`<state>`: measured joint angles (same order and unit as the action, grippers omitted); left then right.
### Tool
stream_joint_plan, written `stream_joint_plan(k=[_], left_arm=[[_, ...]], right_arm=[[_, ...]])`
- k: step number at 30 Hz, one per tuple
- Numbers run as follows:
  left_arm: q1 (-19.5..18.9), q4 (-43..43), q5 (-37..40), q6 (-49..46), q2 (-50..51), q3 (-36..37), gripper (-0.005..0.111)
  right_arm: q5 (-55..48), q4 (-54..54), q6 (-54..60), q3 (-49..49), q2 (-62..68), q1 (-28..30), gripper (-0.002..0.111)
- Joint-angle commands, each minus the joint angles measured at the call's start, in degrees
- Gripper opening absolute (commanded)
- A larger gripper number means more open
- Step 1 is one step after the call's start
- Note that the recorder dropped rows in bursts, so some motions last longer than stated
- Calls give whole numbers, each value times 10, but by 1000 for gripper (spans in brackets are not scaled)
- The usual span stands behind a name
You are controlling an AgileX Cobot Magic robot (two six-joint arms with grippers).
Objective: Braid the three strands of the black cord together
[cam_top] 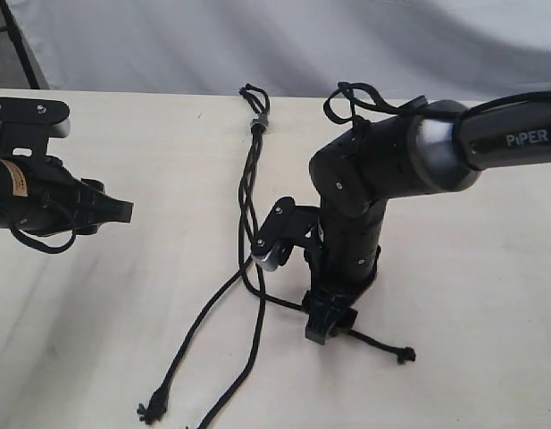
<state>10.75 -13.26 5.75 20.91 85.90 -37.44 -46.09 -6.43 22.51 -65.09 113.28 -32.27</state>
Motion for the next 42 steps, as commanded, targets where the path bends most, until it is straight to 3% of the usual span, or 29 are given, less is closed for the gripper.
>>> stream_joint_plan(k=[1,7,11,16,23,37,38,41,42], left_arm=[[23,0,5,-1,-5,4,49],[155,0,57,-12,-5,3,49],[264,11,79,-12,-5,3,49],[344,11,82,-14,-5,-8,49],[387,9,100,-31,42,-28,49],[400,0,127,-41,171,-64,48],[400,4,131,-41,171,-64,43],[400,4,164,-39,163,-73,1],[400,2,179,-40,160,-82,1]], right_arm=[[27,10,-15,5,-31,2,98],[109,-43,-93,5,-170,22,102],[133,-52,-128,5,-245,88,102],[128,-38,-156,5,-270,162,102],[123,-37,-156,15,-261,182,102],[171,-42,-151,39,-242,180,102],[171,-42,-151,39,-242,180,102],[174,-42,-152,39,-242,180,102],[174,-42,-152,39,-242,180,102]])
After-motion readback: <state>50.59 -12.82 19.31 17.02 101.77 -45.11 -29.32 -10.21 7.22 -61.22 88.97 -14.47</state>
